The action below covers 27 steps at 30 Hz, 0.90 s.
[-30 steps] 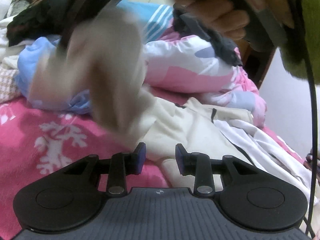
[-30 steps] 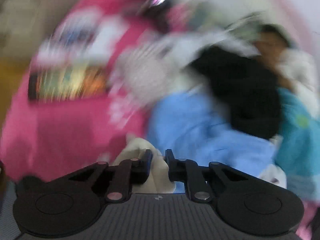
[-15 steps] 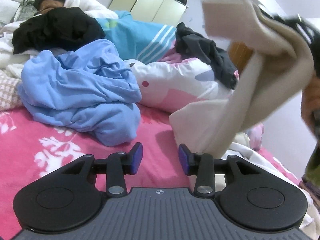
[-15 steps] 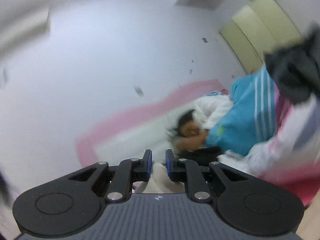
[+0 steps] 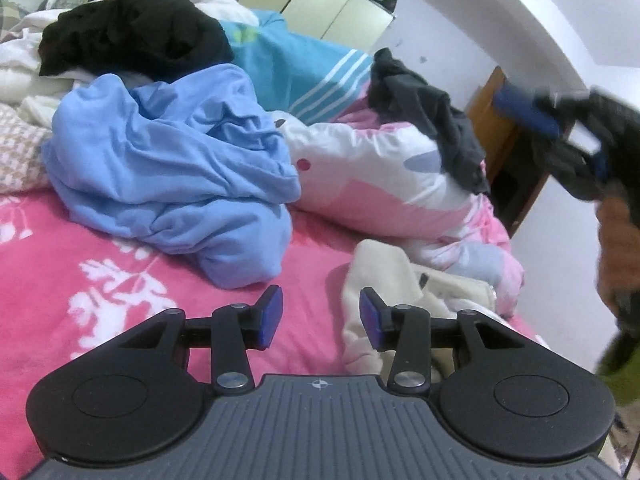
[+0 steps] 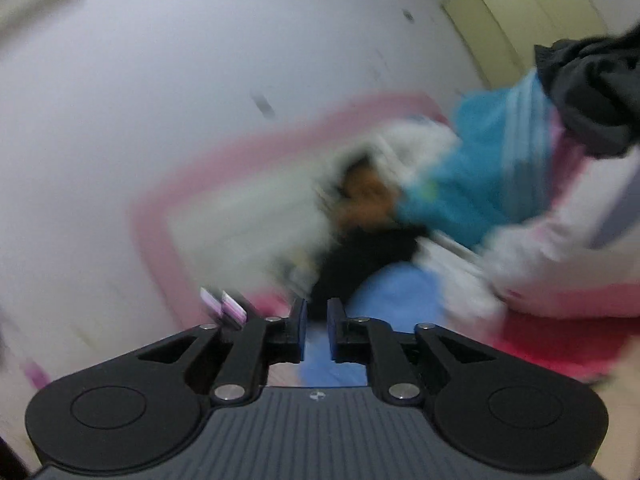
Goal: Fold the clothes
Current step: 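Release the sleeve with the left gripper and raise the right gripper away, then grasp the beige hoodie edge with the right gripper and lift it high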
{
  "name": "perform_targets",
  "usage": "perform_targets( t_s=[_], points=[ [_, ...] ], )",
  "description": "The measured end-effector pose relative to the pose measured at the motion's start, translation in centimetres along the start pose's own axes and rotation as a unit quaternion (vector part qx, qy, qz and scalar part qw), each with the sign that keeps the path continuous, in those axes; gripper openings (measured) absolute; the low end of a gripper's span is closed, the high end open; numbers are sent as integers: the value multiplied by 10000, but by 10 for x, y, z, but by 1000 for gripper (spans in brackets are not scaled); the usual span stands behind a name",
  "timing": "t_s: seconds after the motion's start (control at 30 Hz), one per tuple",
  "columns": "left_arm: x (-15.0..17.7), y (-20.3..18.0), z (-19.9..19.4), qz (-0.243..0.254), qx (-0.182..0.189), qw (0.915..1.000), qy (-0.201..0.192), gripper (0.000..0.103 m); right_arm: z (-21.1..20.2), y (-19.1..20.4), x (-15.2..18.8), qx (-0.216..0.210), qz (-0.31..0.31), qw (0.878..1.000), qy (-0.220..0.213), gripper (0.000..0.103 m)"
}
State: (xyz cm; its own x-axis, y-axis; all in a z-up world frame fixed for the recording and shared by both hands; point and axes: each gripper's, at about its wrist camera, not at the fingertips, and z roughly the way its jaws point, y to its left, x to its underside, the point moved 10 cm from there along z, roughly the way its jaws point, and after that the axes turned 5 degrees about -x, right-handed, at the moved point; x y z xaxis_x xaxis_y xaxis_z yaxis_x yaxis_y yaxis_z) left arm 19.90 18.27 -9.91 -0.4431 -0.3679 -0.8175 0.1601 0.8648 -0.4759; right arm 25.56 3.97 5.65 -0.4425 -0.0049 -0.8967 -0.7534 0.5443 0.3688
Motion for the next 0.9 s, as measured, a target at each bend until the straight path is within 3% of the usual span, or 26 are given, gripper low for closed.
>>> perform_targets(
  t_s=[0.07,0.13,0.23,0.3,0.37,0.4,0.43,0.53,0.6,0.67,0.77,0.9],
  points=[
    [1,-1,0,22,18,10000,25,42,-4,2,29,694,-402,9956,494,28],
    [3,-4,1,72,36,10000,47,42,-7,4,64,1221,-751,9851,951,59],
    [7,-10,3,213,26,9997,86,42,-5,11,118,1771,-1401,9602,1641,69],
    [10,-13,5,323,31,9994,112,43,0,3,144,2288,-1785,9355,2014,68],
    [14,-16,6,428,35,9990,135,43,1,-11,161,2749,-1927,9139,2283,42],
    [15,-17,6,465,46,9988,150,43,-1,-18,166,2910,-1873,9084,2345,16],
    [16,-17,6,498,59,9986,165,43,-9,-19,162,2951,-1685,9141,2210,13],
    [18,-20,6,554,116,9982,193,44,-49,-13,127,3022,-1210,9375,1228,11],
    [19,-21,6,572,161,9980,205,44,-87,-3,102,2766,-817,9571,271,11],
    [20,-24,6,621,209,9976,223,44,-137,4,85,2489,-334,9648,-775,11],
    [24,-30,8,777,289,9962,279,44,-213,0,87,2311,400,9491,-2101,12],
    [29,-37,9,921,347,9946,339,45,-284,-39,137,2568,1836,9071,-2784,12]
  ],
)
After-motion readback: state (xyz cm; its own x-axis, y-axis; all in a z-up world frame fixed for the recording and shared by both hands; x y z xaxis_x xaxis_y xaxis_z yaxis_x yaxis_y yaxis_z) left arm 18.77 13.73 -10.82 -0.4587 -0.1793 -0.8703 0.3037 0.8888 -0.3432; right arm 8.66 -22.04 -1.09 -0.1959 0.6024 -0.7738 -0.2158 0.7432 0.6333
